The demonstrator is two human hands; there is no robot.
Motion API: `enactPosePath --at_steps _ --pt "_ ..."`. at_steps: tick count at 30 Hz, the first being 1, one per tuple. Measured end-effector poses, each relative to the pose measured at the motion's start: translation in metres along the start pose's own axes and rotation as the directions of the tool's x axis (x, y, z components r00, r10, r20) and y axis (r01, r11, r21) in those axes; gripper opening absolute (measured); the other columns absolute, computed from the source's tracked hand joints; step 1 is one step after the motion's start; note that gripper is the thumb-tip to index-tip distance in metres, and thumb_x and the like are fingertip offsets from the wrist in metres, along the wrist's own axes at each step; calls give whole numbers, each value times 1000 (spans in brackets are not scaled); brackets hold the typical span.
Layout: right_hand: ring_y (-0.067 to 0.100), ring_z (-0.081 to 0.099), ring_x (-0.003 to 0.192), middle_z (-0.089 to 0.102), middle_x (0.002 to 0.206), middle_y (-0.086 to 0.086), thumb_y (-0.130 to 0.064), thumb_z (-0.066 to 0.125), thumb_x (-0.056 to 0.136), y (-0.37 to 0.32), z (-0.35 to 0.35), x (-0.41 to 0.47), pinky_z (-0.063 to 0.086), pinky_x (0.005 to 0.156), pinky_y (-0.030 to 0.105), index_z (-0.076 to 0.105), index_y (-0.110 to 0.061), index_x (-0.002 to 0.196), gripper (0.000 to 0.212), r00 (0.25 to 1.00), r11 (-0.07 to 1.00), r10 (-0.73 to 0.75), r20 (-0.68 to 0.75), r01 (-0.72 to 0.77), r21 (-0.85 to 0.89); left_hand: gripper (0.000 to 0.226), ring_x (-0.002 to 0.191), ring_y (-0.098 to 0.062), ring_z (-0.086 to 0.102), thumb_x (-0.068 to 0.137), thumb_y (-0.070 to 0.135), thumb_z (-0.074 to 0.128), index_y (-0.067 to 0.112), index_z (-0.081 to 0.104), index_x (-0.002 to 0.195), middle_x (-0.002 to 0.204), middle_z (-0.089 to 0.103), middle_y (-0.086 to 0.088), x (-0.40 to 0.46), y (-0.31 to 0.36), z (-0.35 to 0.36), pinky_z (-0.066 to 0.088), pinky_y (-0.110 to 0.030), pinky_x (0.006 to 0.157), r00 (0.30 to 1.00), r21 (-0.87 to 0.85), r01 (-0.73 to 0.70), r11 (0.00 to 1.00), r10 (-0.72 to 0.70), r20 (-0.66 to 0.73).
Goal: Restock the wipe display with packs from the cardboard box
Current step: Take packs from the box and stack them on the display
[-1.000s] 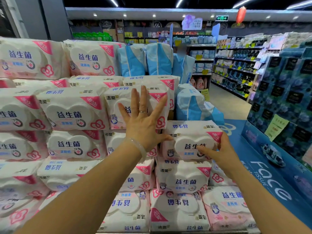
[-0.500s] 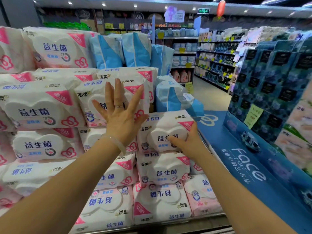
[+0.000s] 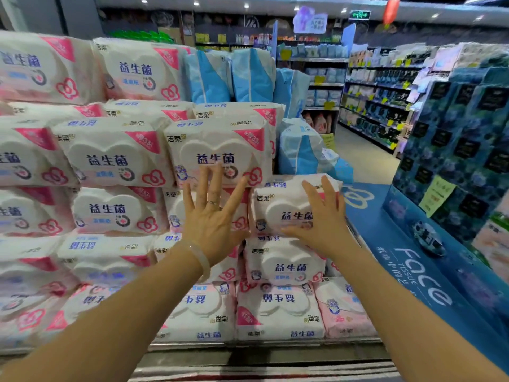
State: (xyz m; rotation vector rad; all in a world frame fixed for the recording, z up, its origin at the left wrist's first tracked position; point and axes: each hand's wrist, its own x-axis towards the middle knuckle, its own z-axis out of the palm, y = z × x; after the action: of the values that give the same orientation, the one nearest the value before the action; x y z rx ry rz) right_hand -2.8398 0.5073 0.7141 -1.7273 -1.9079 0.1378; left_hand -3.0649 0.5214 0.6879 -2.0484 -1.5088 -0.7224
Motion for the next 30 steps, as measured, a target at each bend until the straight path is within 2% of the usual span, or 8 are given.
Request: enactPosePath --at_steps 3,6,10,15,18,21,25,30 --pt "31 -21 143 -17 158 4 -55 71 71 -6 -1 0 -7 118 51 11 -31 150 102 997 998 56 47 -57 21 118 140 -24 -34 66 65 65 38 -17 146 150 -39 -2 -11 2 3 -10 -57 114 1000 -3 -12 1000 12 1" --pt "31 -23 143 -18 158 5 -61 68 70 -17 1 -4 -11 115 53 14 -29 150 102 996 990 54 -76 -63 -123 99 142 -23 -30 70 65 48 39 -7 148 153 -34 -1 -20 7 0 1 -58 111 1000 -64 0 998 -1 -19" --pt "34 13 141 30 152 17 -39 77 71 -64 24 -23 17 114 55 49 -12 134 74 941 958 -272 -202 245 -147 93 146 -31 -2 70 52 65 28 18 147 156 7 -10 -41 2 -3 9 -58 114 999 -99 27 995 -31 -37" --pt "33 11 146 20 157 10 -22 62 87 -121 69 -50 17 119 49 35 -15 144 63 908 910 -411 78 414 -33 106 141 -35 16 54 49 79 23 27 142 150 30 -23 -77 -31 -21 17 -59 100 983 -47 159 986 -154 95" --pt "29 0 147 7 160 4 -27 59 89 -150 98 -62 12 119 46 28 -21 146 65 859 876 -474 194 483 6 104 144 -29 -4 67 55 70 25 14 149 153 0 -12 -110 -65 -42 9 -61 109 953 63 205 977 -214 215" --pt "32 3 147 9 160 7 -34 60 88 -188 133 -75 14 117 47 26 -22 148 71 788 832 -527 318 555 2 113 143 -32 -8 65 63 70 21 10 151 155 0 -16 -155 -103 -69 16 -64 110 852 219 315 923 -377 362" --pt "48 58 112 61 124 23 -33 91 40 -257 194 -110 53 79 59 67 -11 112 80 614 675 -668 421 738 -5 95 129 -24 -35 87 55 53 27 -12 150 140 -37 -1 -241 -155 -99 -6 -58 115 600 303 508 806 -584 546" --pt "47 59 111 60 126 22 -30 94 35 -346 265 -180 53 84 57 67 -13 110 82 418 546 -731 540 832 95 95 144 -32 -23 87 52 56 28 -10 150 156 -26 -9 -369 -225 -146 -8 -56 115 301 519 634 572 -802 516"
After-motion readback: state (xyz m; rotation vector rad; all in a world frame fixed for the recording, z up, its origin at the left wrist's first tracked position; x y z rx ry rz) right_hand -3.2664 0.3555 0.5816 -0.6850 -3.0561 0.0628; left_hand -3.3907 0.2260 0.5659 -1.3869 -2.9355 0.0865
